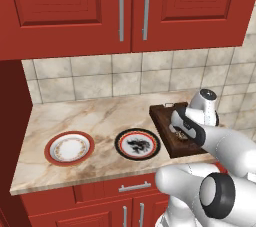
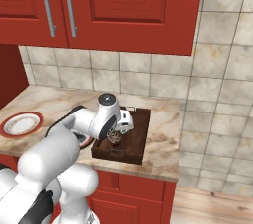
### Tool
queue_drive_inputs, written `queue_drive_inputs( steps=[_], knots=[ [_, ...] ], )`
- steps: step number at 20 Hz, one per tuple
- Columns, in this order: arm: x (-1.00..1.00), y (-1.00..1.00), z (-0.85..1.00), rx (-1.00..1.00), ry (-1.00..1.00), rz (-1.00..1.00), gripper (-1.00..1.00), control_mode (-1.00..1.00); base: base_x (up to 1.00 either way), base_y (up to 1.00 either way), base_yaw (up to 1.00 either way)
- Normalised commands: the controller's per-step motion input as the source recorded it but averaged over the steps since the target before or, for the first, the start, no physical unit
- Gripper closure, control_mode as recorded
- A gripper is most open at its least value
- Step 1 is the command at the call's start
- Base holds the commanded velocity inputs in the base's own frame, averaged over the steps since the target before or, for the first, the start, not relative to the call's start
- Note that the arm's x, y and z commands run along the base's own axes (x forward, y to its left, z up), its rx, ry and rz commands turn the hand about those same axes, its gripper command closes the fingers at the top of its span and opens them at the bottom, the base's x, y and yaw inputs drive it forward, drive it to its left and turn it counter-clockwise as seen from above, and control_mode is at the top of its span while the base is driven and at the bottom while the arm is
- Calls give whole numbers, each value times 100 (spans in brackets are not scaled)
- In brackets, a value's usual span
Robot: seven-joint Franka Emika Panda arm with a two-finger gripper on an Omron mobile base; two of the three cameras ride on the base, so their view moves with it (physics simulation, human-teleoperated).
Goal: Move the dessert items from the plates to the tray.
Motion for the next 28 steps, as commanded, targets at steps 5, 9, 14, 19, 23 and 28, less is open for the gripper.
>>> queue_drive_inputs(
  steps=[5, 9, 14, 19, 23, 28],
  knots=[
    [-47, -2, 12, 0, -3, 0, -100, -100, 0, 0, 0],
    [-100, -14, 41, 0, -16, 0, -100, -100, 0, 0, 0],
    [-100, -32, 79, 1, -25, 0, -100, -100, 0, 0, 0],
    [-100, -21, 100, 3, -45, 0, -100, -100, 0, 0, 0],
    [-84, -49, 100, 16, -38, 0, -100, -100, 0, 0, 0],
    [-61, -21, 90, 10, -29, 0, -100, -100, 0, 0, 0]
  ],
)
